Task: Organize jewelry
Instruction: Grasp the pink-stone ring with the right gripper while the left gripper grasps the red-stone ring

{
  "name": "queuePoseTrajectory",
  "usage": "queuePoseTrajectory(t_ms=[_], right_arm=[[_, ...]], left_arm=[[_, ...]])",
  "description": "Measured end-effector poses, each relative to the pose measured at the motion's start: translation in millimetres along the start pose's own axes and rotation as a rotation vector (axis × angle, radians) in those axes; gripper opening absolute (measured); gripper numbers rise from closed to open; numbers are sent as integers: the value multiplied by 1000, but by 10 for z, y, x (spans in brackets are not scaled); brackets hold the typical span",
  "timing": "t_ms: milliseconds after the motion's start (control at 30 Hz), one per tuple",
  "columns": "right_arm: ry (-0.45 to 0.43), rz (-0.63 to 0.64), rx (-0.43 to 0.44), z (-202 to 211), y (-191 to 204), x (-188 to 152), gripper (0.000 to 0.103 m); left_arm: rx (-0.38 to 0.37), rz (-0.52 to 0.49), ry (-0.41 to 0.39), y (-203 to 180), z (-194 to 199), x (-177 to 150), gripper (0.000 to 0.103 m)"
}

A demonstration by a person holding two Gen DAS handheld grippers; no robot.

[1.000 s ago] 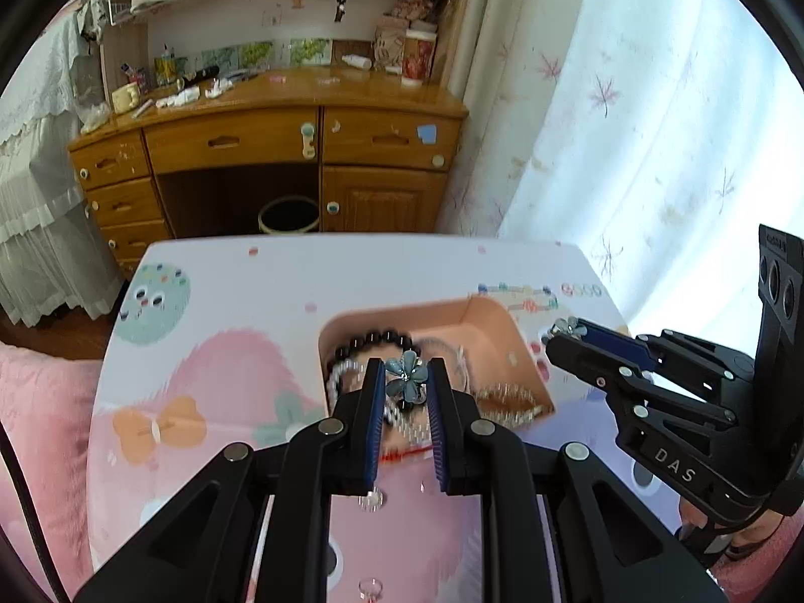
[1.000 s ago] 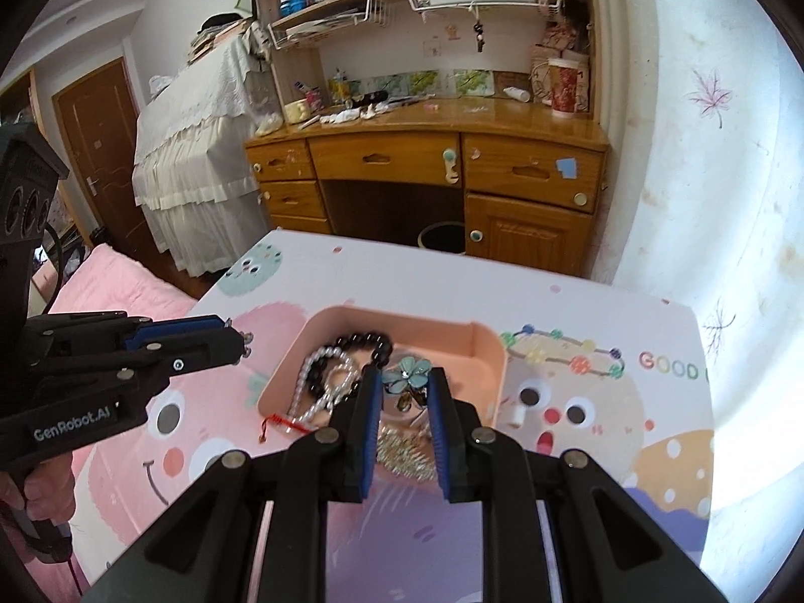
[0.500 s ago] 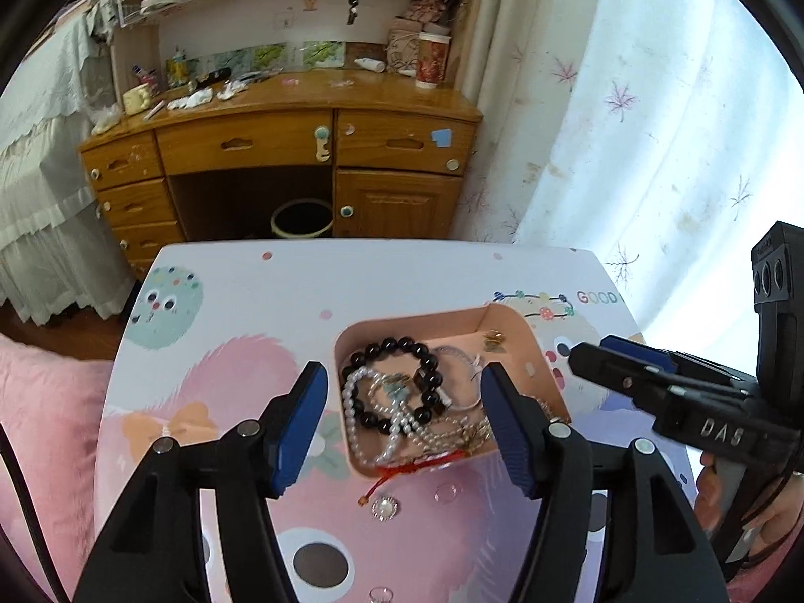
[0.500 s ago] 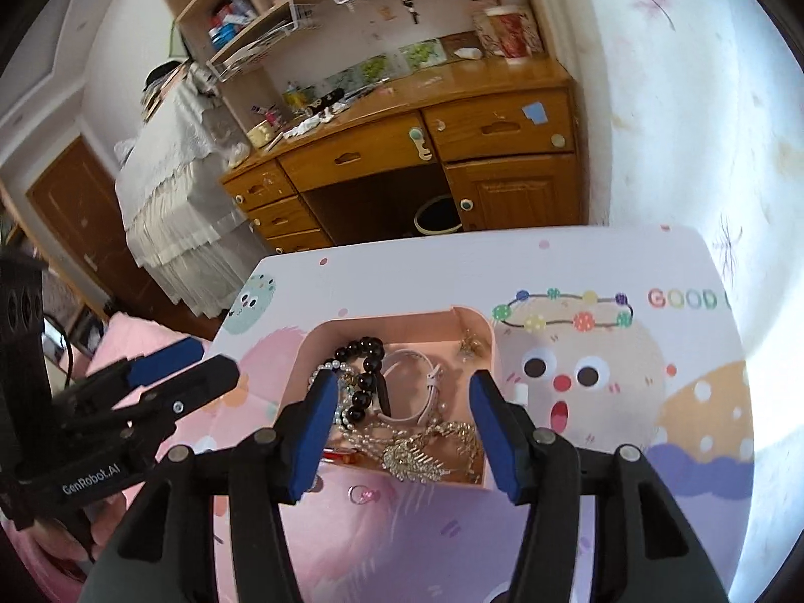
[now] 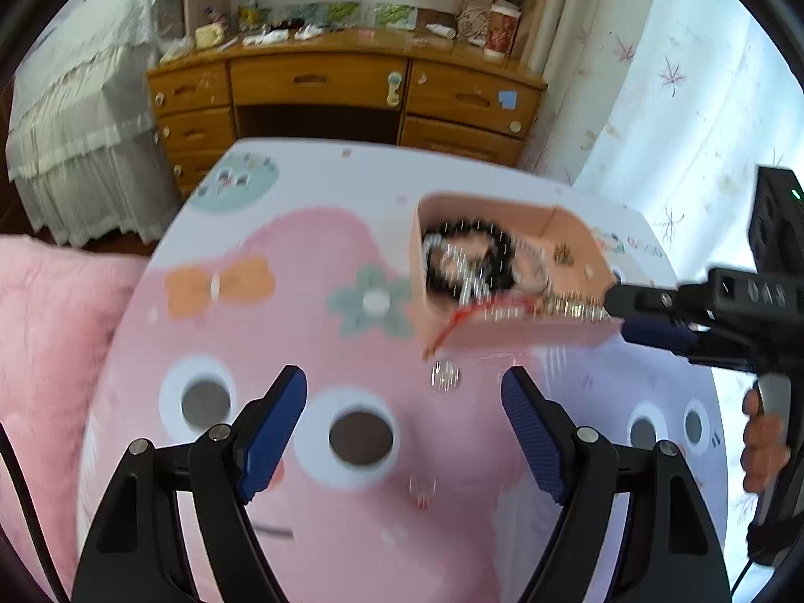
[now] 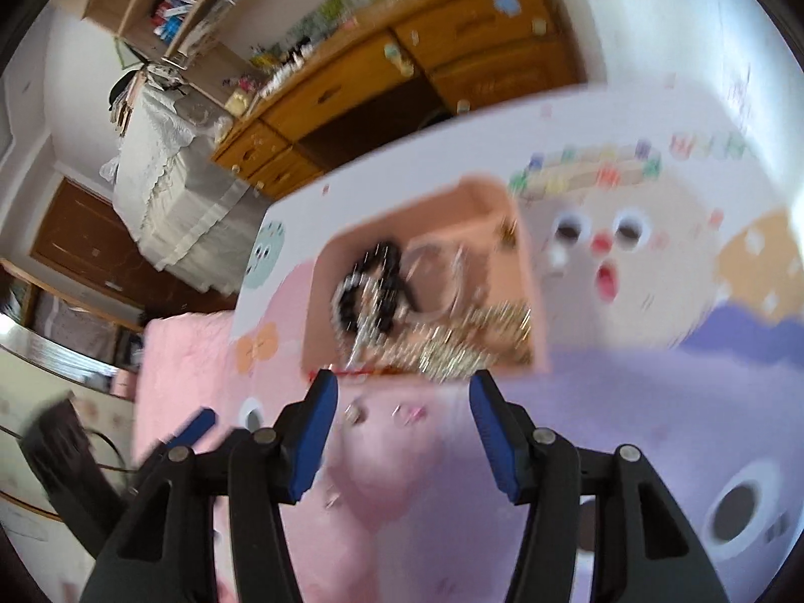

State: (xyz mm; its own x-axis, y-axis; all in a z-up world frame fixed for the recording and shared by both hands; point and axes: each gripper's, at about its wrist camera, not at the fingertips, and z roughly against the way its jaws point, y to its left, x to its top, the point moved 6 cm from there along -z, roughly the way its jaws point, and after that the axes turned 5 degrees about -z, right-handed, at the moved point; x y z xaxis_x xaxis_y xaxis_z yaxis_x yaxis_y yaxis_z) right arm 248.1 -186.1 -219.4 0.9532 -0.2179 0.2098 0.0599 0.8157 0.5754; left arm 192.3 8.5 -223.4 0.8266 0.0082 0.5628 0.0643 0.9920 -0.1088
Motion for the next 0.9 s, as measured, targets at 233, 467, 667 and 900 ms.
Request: queuePoseTrajectory(t_ms=[233,467,667,900], right_arm=[[114,-11,-125,-394,-25,-185,55],[138,74,-229,-672,16,-230,36],[131,171,-308,-771,110,-243,25],[125,188,-326,-802,135,-216,24]], left_arm=[[-44,75,13,-64,-20,-507,78],[-13,112,19,-116,-169,-756,65],[-9,83,26,-153,-257,-765,47],[-5,50,43,-186,-313,-783,30]])
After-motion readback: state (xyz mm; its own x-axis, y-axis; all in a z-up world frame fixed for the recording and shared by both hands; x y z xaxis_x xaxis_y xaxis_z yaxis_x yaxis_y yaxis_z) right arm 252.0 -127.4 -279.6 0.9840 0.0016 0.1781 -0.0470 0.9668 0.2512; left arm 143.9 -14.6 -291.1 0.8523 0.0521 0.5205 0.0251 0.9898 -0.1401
